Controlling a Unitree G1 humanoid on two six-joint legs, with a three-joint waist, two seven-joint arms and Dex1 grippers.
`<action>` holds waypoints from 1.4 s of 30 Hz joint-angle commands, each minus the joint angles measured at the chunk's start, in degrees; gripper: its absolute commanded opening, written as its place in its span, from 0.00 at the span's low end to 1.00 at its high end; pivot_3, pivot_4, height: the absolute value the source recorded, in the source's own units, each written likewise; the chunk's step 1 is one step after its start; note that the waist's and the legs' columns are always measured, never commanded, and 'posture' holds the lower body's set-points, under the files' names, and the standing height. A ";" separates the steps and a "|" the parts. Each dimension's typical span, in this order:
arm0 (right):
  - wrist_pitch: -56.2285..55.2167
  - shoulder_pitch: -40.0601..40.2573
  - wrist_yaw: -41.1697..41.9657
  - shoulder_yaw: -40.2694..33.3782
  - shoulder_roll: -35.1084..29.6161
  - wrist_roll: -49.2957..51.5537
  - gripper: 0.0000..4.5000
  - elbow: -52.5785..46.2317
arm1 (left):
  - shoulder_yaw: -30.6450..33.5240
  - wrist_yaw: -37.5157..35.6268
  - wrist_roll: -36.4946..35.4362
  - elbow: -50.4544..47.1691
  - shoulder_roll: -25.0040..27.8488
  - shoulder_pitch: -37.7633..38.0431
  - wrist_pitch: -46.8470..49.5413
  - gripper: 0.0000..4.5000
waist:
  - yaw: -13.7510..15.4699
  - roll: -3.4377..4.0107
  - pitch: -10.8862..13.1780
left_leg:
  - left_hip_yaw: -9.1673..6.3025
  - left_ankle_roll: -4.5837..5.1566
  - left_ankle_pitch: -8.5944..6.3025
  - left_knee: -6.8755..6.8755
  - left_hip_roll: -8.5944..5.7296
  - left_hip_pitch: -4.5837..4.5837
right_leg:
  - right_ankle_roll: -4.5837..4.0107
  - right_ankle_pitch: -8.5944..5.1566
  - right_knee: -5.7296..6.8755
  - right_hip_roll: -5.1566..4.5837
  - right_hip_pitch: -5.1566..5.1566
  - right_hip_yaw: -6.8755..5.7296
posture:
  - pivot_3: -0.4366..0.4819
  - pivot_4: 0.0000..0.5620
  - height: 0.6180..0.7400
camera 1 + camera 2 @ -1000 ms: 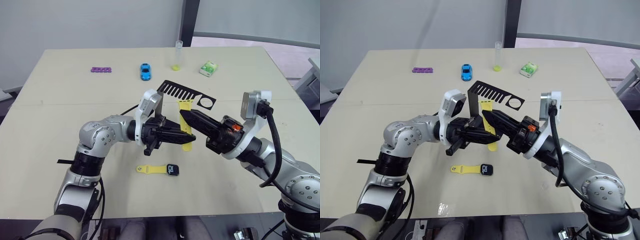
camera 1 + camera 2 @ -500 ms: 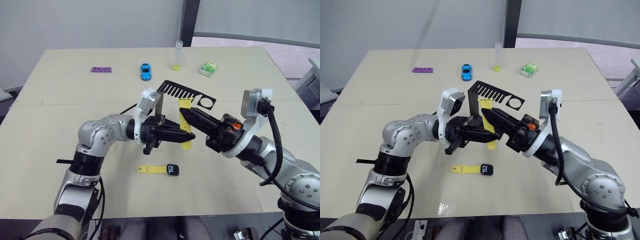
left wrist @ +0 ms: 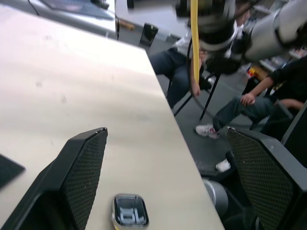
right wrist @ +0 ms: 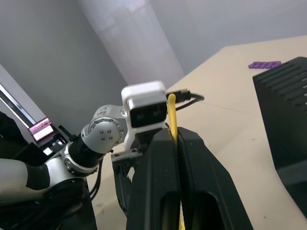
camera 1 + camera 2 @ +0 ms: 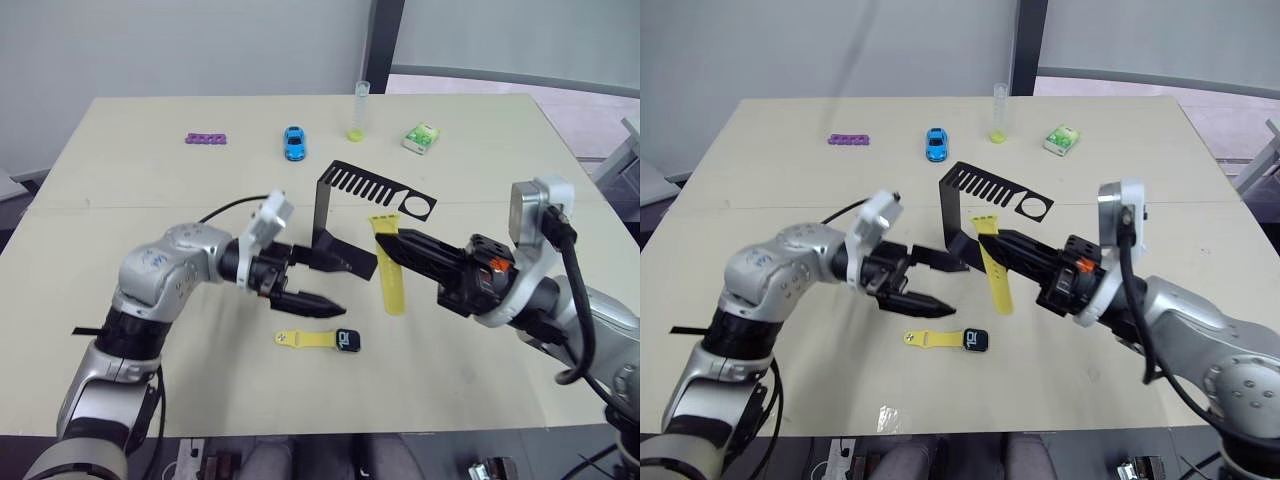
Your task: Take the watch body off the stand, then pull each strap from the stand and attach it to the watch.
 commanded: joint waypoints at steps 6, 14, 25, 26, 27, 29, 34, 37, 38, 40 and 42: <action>3.59 13.61 18.33 -7.16 -10.89 -13.82 0.00 -8.25 | -5.26 7.51 11.39 -4.40 -0.89 4.50 -7.63 0.98 | 1.19 -0.05 0.03 | 0.08 0.04 -0.01 -0.03 0.01 0.03 | 0.00 0.00 0.02 0.04 0.00 0.05 | 0.48 0.27 1.00; -1.86 26.63 31.81 -6.88 -14.56 -37.27 0.00 -9.26 | -8.45 9.83 18.01 -7.32 0.14 9.55 -12.40 0.98 | 1.53 -0.07 0.04 | 0.10 0.04 -0.01 0.04 -0.01 0.03 | 0.01 0.00 0.06 0.04 0.02 0.07 | 0.48 0.27 1.00; -3.61 30.69 35.30 -7.55 -11.78 -43.36 0.00 -8.72 | -11.25 14.66 24.93 -5.62 -2.95 10.49 -15.71 0.98 | 1.54 -0.08 0.04 | 0.10 0.04 -0.01 0.04 -0.01 0.06 | 0.01 0.00 0.07 0.04 0.04 0.06 | 0.48 0.27 1.00; -3.66 30.78 35.31 -7.43 -11.61 -43.63 0.00 -8.72 | -11.50 14.50 24.87 -5.85 -3.24 10.42 -14.82 0.98 | 1.54 -0.08 0.04 | 0.10 0.04 -0.01 0.05 -0.02 0.06 | 0.01 0.00 0.08 0.04 0.04 0.06 | 0.48 0.27 1.00; -3.67 30.80 35.30 -7.30 -11.44 -43.84 0.00 -8.71 | -11.59 14.46 24.59 -6.25 -3.57 10.39 -13.62 0.98 | 1.54 -0.08 0.04 | 0.10 0.04 -0.01 0.05 -0.02 0.06 | 0.01 0.00 0.08 0.04 0.04 0.06 | 0.48 0.27 1.00; -3.55 30.77 35.29 -7.18 -11.09 -44.15 0.00 -8.76 | -11.54 14.68 24.28 -6.80 -3.99 10.21 -11.85 0.98 | 1.52 -0.08 0.04 | 0.10 0.04 -0.01 0.04 -0.01 0.06 | 0.01 0.00 0.08 0.05 0.03 0.06 | 0.48 0.27 1.00; -3.39 30.71 34.98 -6.52 -10.27 -44.91 0.00 -8.74 | -11.61 15.72 24.94 -6.53 -4.68 9.82 -9.82 0.98 | 1.50 -0.08 0.04 | 0.10 0.03 -0.01 0.04 -0.01 0.07 | 0.01 0.00 0.11 0.05 0.03 0.06 | 0.48 0.27 1.00; -3.25 30.60 34.79 -6.29 -9.82 -45.30 0.00 -8.84 | -12.32 16.46 25.62 -7.03 -4.98 10.49 -9.61 0.98 | 1.51 -0.08 0.04 | 0.10 0.03 -0.01 0.05 -0.02 0.07 | 0.01 0.00 0.10 0.04 0.03 0.06 | 0.48 0.27 1.00; -3.19 30.60 34.67 -6.25 -9.70 -45.35 0.00 -8.92 | -12.24 16.64 25.56 -7.13 -5.15 10.70 -9.40 0.98 | 1.51 -0.08 0.04 | 0.10 0.03 -0.01 0.05 -0.02 0.07 | 0.01 0.00 0.10 0.05 0.04 0.06 | 0.48 0.27 1.00; -3.11 30.69 34.58 -6.29 -9.53 -45.41 0.00 -9.05 | -12.13 16.79 25.61 -7.24 -5.35 10.87 -9.14 0.93 | 1.52 -0.08 0.04 | 0.10 0.03 -0.01 0.05 -0.02 0.07 | 0.01 0.00 0.11 0.05 0.04 0.06 | 0.48 0.27 1.00; -3.10 30.80 34.62 -6.34 -9.40 -45.53 0.00 -9.06 | -12.47 16.93 26.16 -7.04 -5.38 10.73 -9.52 0.80 | 1.52 -0.09 0.04 | 0.11 0.03 -0.01 0.05 -0.02 0.08 | 0.01 0.00 0.11 0.04 0.04 0.06 | 0.48 0.27 1.00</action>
